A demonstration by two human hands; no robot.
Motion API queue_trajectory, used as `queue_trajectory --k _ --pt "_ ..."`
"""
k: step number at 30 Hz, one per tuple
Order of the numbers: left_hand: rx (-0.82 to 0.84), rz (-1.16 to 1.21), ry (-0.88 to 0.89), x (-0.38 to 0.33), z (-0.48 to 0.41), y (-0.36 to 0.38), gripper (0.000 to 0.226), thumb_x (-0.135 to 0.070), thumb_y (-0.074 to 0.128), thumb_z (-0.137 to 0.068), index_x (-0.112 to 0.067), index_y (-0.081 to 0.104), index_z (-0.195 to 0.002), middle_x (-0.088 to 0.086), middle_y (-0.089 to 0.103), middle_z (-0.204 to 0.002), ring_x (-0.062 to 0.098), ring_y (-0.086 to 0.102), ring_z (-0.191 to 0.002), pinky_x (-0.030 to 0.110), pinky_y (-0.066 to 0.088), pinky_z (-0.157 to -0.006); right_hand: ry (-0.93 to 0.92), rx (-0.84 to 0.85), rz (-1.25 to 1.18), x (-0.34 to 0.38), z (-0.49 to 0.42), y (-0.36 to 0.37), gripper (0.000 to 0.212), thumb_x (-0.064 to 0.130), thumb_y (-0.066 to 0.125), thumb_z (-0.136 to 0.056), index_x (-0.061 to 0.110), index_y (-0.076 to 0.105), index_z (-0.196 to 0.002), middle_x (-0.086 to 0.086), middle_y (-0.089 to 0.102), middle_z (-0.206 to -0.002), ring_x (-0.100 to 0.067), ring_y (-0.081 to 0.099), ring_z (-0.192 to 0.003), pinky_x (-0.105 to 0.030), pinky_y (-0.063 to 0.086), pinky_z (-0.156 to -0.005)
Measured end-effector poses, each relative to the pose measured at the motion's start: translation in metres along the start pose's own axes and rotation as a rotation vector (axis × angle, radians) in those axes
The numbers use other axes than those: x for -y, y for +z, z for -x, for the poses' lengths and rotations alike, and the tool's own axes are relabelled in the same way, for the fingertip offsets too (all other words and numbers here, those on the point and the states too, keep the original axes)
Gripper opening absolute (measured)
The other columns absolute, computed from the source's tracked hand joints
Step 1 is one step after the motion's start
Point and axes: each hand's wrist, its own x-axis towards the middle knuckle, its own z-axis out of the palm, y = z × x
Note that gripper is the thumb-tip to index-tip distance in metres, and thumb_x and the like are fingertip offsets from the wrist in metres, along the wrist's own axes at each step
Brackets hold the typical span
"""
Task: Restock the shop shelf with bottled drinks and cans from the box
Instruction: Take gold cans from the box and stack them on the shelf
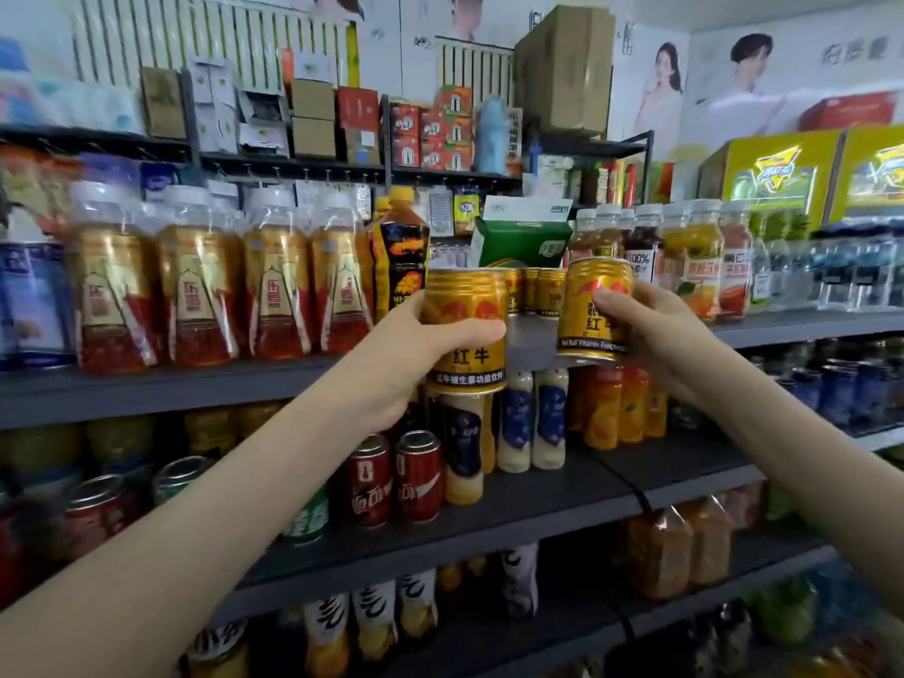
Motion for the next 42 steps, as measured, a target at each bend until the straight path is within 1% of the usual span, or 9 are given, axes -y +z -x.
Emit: queue_trajectory --k 5,10,16,23,26,29,33,36,42 --pt "-0.043 -0.001 0.005 0.004 -0.06 0.031 0.051 -0.024 0.08 -0.063 -0.025 0.059 -0.11 -0.001 0.07 -0.106 0.018 0.064 -0.103 0.033 0.049 -0.088 -0.059 0.045 0.03 -0.023 -0.067 -0.037 0.057 0.02 0.069 -0.084 0.032 0.035 -0.129 -0.01 0.065 -0.108 -0.023 0.067 -0.095 -0.033 0.055 -0.077" --pt "-0.168 -0.045 0.003 0.02 -0.107 0.067 0.065 -0.033 0.08 -0.046 -0.027 0.057 -0.107 -0.003 0.068 -0.105 0.017 0.062 -0.103 0.034 0.046 -0.093 -0.11 0.201 0.164 -0.049 -0.133 -0.06 0.077 0.052 0.078 -0.061 0.034 0.036 -0.124 -0.014 0.062 -0.118 -0.025 0.064 -0.103 -0.04 0.052 -0.091" --pt "-0.36 -0.096 -0.049 0.035 -0.151 0.095 0.049 -0.024 0.083 -0.06 -0.029 0.06 -0.103 -0.001 0.07 -0.105 0.019 0.063 -0.103 0.045 0.046 -0.099 -0.187 0.435 0.234 -0.074 -0.193 -0.074 0.05 0.018 0.072 -0.082 0.021 0.035 -0.116 -0.003 0.06 -0.104 -0.014 0.063 -0.087 -0.024 0.052 -0.067" --pt "-0.557 -0.134 -0.114 0.04 -0.167 0.098 0.044 -0.019 0.084 -0.067 -0.025 0.06 -0.104 0.003 0.068 -0.108 0.023 0.062 -0.105 0.047 0.045 -0.101 -0.295 0.623 0.509 -0.073 -0.239 -0.085 0.039 0.013 0.068 -0.086 0.014 0.041 -0.113 -0.011 0.059 -0.115 -0.022 0.061 -0.101 -0.041 0.051 -0.09" --pt "-0.579 -0.172 -0.123 0.041 -0.169 0.092 0.055 -0.019 0.085 -0.066 -0.021 0.058 -0.114 0.003 0.067 -0.113 0.023 0.06 -0.109 0.047 0.044 -0.102 -0.482 0.65 0.795 -0.065 -0.251 -0.086 0.059 0.017 0.07 -0.085 0.019 0.04 -0.135 -0.001 0.038 -0.143 -0.016 0.043 -0.124 -0.03 0.037 -0.102" --pt "-0.565 -0.214 -0.132 0.04 -0.18 0.088 0.045 -0.014 0.083 -0.067 -0.024 0.058 -0.104 0.0 0.067 -0.108 0.021 0.059 -0.108 0.042 0.043 -0.101 -0.513 0.793 0.879 -0.06 -0.257 -0.084 0.082 0.021 0.072 -0.083 0.036 0.024 -0.148 0.015 0.032 -0.141 -0.007 0.035 -0.126 -0.027 0.033 -0.102" --pt "-0.539 -0.283 -0.142 0.038 -0.202 0.081 0.048 -0.011 0.083 -0.068 -0.023 0.056 -0.106 -0.001 0.065 -0.104 0.02 0.057 -0.106 0.036 0.04 -0.09 -0.559 0.766 0.94 -0.06 -0.275 -0.079 0.082 0.027 0.077 -0.078 0.037 0.031 -0.145 0.008 0.041 -0.142 -0.014 0.044 -0.124 -0.031 0.038 -0.101" --pt "-0.534 -0.348 -0.152 0.038 -0.218 0.073 0.045 -0.015 0.084 -0.067 -0.025 0.056 -0.101 0.0 0.065 -0.106 0.021 0.056 -0.107 0.036 0.04 -0.089 -0.576 0.765 0.99 -0.065 -0.288 -0.073 0.082 0.041 0.076 -0.075 0.04 0.031 -0.143 0.007 0.042 -0.143 -0.017 0.036 -0.129 -0.046 0.036 -0.107" --pt "-0.522 -0.342 -0.133 0.038 -0.242 0.054 0.052 -0.013 0.084 -0.067 -0.024 0.054 -0.109 0.0 0.063 -0.107 0.021 0.054 -0.105 0.038 0.039 -0.086 -0.641 0.58 1.263 -0.069 -0.304 -0.06 0.078 0.049 0.07 -0.078 0.042 0.028 -0.143 0.006 0.043 -0.145 -0.022 0.034 -0.133 -0.044 0.015 -0.11"
